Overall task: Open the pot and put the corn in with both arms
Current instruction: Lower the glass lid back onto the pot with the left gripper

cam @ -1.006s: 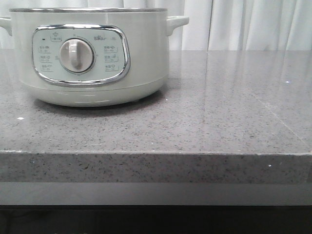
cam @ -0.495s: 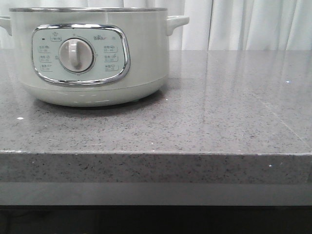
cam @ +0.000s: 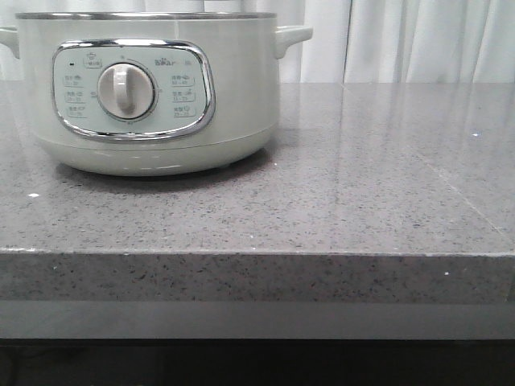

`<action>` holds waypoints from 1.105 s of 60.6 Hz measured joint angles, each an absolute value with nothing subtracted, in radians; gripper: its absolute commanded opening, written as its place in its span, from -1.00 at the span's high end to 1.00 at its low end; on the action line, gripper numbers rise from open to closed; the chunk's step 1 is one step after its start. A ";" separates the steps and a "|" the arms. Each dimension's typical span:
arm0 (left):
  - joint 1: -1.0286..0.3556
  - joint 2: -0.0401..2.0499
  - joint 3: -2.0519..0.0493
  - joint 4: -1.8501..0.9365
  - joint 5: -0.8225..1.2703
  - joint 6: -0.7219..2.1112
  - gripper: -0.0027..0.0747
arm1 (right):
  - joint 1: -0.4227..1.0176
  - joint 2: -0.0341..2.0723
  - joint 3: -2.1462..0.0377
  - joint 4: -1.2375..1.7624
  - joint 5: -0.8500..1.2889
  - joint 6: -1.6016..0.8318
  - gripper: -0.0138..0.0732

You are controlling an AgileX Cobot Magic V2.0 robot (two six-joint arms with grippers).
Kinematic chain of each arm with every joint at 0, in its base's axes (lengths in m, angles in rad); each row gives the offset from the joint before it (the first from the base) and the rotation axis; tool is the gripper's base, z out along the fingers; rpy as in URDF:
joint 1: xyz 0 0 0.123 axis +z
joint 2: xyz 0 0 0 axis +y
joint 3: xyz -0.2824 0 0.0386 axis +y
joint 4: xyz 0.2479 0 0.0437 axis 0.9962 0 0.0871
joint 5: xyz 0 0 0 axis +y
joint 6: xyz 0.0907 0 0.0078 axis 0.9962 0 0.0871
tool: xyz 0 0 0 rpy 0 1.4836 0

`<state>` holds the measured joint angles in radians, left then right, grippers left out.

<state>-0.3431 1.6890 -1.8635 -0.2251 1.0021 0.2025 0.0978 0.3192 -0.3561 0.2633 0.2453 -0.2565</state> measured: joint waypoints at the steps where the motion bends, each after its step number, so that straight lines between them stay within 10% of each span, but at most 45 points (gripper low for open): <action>1: -0.343 1.691 -1.863 -0.225 1.002 0.202 0.28 | 0.098 0.319 -0.356 0.263 0.245 -0.256 0.84; 67: -0.343 1.739 -1.865 -0.267 0.982 0.213 0.25 | 0.098 0.319 -0.356 0.263 0.240 -0.256 0.84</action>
